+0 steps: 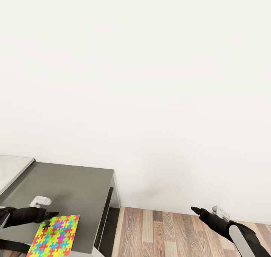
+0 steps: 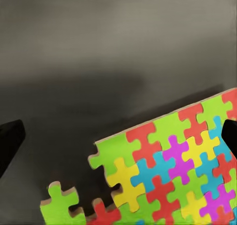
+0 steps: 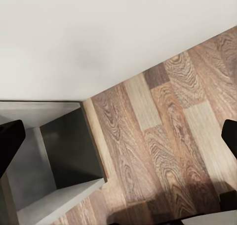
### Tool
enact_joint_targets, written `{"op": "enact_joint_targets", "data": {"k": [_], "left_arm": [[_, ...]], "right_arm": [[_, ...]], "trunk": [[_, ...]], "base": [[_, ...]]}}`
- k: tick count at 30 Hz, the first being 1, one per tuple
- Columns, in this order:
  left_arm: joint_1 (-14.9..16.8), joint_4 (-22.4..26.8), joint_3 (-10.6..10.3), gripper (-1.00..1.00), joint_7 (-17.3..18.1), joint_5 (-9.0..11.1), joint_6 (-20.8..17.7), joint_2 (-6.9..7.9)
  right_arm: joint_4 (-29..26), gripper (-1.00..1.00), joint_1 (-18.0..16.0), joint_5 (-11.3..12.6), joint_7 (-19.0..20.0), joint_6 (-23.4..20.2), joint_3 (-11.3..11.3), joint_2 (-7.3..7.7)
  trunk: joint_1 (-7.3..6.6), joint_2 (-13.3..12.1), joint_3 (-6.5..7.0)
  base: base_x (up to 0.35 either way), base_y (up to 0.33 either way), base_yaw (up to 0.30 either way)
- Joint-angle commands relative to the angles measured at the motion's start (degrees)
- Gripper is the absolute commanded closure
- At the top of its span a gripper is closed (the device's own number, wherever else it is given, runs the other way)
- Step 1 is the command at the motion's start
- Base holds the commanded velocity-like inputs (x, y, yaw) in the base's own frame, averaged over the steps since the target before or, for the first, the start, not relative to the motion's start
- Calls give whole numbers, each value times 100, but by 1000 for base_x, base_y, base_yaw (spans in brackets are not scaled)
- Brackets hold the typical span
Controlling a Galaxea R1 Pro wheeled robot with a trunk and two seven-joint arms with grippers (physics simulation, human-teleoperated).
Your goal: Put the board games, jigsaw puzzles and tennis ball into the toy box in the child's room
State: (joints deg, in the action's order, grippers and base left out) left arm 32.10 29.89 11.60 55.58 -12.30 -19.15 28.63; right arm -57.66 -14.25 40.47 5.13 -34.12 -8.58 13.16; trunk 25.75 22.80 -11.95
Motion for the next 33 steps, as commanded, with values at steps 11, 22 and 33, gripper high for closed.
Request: {"op": "enact_joint_targets", "data": {"k": [11, 22, 33], "left_arm": [[3, 63, 107, -100, 2006, -28, -53, 223], [-2, 78, 1096, -100, 3023, -23, -84, 200], [-1, 78, 1228, -100, 3339, -17, -89, 196]], "right_arm": [[89, -100, -2, 3, 250, -50, -8, -10], [97, -100, 1, -5, 1774, -46, -4, -7], [94, -100, 1, -13, 1952, -49, 1, -12]], "trunk": [[3, 12, -11], [3, 12, -11], [3, 12, 46]], "base": [[-10, 0, 0], [-61, 0, 0], [-96, 0, 0]]}}
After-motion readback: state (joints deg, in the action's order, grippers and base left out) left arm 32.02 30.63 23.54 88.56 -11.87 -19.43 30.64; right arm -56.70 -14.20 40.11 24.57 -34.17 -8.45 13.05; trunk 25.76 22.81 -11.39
